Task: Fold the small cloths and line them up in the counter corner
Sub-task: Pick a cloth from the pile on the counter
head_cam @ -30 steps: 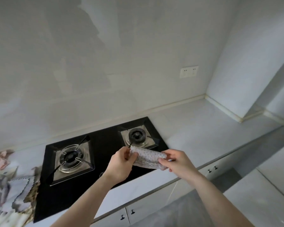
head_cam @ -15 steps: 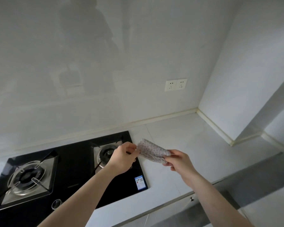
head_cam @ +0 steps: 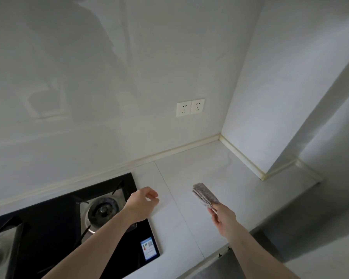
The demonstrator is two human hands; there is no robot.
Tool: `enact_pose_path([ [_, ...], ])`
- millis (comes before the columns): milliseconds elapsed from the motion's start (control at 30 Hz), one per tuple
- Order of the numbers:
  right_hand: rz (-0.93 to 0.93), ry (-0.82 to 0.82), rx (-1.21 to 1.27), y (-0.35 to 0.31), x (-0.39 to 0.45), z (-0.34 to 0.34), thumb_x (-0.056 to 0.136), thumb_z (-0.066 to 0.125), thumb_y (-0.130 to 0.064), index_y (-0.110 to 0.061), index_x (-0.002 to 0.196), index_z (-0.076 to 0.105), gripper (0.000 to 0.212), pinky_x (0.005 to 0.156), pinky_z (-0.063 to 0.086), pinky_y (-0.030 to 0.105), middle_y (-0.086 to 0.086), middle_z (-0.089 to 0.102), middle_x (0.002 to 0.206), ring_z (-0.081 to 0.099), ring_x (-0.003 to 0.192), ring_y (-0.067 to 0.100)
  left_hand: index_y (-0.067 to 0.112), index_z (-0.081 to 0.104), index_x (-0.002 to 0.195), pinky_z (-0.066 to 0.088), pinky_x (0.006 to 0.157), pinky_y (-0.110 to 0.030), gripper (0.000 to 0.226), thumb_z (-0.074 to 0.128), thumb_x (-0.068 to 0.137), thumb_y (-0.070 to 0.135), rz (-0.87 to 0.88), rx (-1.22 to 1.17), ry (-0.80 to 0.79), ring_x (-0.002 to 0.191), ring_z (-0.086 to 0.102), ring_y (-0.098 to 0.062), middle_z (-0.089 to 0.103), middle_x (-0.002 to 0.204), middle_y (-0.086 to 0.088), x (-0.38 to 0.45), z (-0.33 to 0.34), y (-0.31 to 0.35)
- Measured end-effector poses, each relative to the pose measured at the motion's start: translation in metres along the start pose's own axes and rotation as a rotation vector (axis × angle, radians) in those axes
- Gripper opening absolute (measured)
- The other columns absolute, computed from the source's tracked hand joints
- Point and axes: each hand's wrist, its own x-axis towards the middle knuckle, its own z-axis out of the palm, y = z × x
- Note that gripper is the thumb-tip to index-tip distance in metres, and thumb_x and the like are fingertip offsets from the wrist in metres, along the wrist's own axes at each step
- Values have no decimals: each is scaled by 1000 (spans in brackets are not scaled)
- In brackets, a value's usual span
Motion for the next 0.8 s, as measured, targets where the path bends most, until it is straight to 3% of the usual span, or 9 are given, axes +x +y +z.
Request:
enact_pose_path([
  [133, 7, 18, 37, -25, 37, 4, 95, 61, 3, -8, 100, 62, 12, 38, 45, 14, 7, 68, 87, 66, 74, 11, 28, 66, 113, 48, 84, -23, 16, 60, 99, 35, 0, 27, -42, 100, 61, -4, 63, 109, 18, 32, 0, 8],
  [300, 18, -4, 114, -77, 95, 10, 90, 62, 7, -7, 93, 62, 14, 45, 51, 13, 8, 66, 85, 63, 73, 13, 28, 67, 112, 47, 79, -19, 18, 62, 98, 38, -41, 70, -62, 103, 62, -6, 64, 112, 15, 83, 2, 25],
  [533, -30, 17, 107, -151, 176, 21, 92, 60, 9, -8, 92, 60, 17, 38, 47, 12, 7, 65, 83, 62, 70, 14, 28, 65, 113, 48, 96, -26, 17, 63, 98, 35, -45, 163, -84, 107, 60, -9, 64, 114, 10, 141, 21, 68],
  [633, -71, 33, 108, -185, 205, 32, 93, 62, 7, -11, 86, 57, 20, 38, 48, 13, 5, 63, 73, 63, 52, 9, 27, 64, 117, 46, 99, -28, 20, 62, 99, 36, -45, 210, -97, 110, 59, -11, 63, 117, 10, 159, 29, 80],
  [700, -97, 42, 79, -200, 223, 40, 94, 62, 6, -8, 91, 61, 14, 36, 47, 14, 4, 66, 67, 61, 41, 5, 27, 64, 117, 46, 101, -29, 21, 62, 99, 36, -55, 204, -95, 111, 59, -12, 63, 118, 9, 167, 34, 85],
  [800, -141, 121, -4, -204, 248, 44, 93, 59, 7, 0, 105, 60, 14, 30, 38, 14, 13, 63, 74, 54, 30, 5, 25, 64, 120, 46, 102, -30, 24, 62, 99, 35, -85, 203, -103, 113, 59, -14, 63, 120, 8, 173, 46, 88],
])
